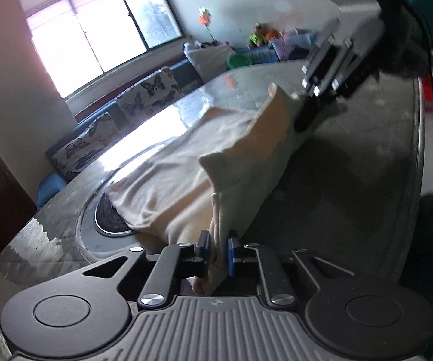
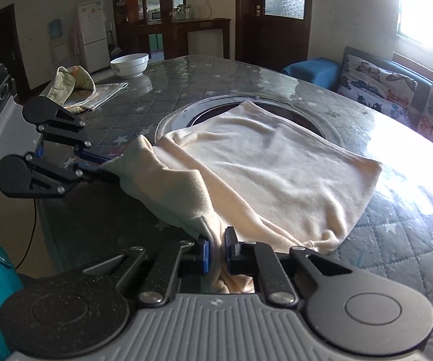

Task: Fold clothes

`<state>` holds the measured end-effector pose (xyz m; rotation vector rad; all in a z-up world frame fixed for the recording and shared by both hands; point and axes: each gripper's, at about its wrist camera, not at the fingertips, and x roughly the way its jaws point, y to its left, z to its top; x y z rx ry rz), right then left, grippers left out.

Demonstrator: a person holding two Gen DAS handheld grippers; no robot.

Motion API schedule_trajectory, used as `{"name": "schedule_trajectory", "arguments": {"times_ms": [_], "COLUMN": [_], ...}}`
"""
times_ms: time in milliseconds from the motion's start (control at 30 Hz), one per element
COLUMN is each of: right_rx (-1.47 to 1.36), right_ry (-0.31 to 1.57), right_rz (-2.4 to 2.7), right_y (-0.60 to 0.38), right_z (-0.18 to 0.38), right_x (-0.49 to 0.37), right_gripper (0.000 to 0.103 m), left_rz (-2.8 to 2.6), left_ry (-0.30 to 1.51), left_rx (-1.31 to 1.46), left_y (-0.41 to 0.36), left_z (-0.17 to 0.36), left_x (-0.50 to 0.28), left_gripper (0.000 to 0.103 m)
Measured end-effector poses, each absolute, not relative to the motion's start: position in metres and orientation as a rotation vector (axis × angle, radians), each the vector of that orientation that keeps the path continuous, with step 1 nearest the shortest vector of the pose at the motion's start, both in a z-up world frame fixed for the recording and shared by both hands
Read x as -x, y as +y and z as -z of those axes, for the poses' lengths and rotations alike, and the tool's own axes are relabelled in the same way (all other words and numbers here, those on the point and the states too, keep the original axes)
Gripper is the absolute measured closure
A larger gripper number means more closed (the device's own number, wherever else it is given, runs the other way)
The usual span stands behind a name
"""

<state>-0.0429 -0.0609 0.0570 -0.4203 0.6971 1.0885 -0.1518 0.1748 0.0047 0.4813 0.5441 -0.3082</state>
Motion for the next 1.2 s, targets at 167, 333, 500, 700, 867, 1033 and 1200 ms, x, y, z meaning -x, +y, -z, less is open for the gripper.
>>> {"name": "schedule_trajectory", "arguments": {"times_ms": [167,333,500,700,867,1033,1200], "right_rx": [0.41,0.412,0.442,0.476,0.447,0.419,0.408], "right_ry": [0.669,0.664,0.666,0.662,0.645,0.633,0.646], "right_rz": [-1.095,-1.125,-1.155,-1.166,-1.129,-1.103,-1.07], "right_y": [-0.074,-0.094,-0.114,-0.125,-0.119,-0.104,-0.093], "right_z": [-0.069,-0.089,-0.108,-0.121,-0.123,-0.123,-0.116], "right_x": [0.051,0.069,0.099,0.122,0.104,0.066,0.028], "right_gripper": [0.095,0.095,0.095,0.095,0.095,0.095,0.095], "left_rz": [0.329,0.37,0.418,0.419,0.375,0.341,0.315], "left_ry": [0.513,0.489,0.493,0.481,0.483,0.489,0.521], "left_rx": [-0.391,-0.338,-0.266,-0.233,-0.214,-0.189,-0.174], "left_y": [0.177,0.172,0.166,0.16,0.165,0.174,0.183], "left_z": [-0.028,-0.049,-0.067,-0.077,-0.076,-0.076,-0.07], "left_x": [0.16,0.18,0.206,0.216,0.189,0.15,0.104], "left_gripper": [0.092,0.092,0.092,0.092,0.092,0.092,0.092]}}
